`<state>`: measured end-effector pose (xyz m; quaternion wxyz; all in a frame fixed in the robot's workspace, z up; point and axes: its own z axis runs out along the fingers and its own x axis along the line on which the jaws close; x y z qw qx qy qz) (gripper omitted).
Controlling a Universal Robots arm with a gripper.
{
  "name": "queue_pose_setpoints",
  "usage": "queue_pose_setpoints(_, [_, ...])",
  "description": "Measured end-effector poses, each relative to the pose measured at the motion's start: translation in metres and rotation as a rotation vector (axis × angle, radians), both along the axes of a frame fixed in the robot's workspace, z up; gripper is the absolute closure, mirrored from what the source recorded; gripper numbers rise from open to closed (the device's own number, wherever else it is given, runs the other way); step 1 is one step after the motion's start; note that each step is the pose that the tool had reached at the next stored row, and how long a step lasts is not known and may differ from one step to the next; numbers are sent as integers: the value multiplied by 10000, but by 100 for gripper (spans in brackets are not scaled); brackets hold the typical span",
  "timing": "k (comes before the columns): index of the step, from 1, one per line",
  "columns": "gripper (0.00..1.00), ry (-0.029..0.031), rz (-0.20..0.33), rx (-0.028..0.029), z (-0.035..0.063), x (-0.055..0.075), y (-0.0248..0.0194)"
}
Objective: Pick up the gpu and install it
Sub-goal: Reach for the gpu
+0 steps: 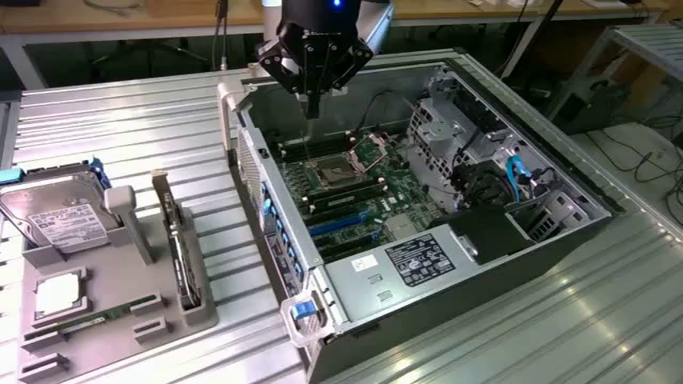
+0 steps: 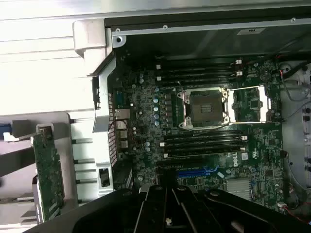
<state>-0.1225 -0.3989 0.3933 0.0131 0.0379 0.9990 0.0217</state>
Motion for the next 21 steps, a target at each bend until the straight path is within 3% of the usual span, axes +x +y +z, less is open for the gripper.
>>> queue_pose_setpoints(21, [89, 0, 0, 1, 0, -270, -15])
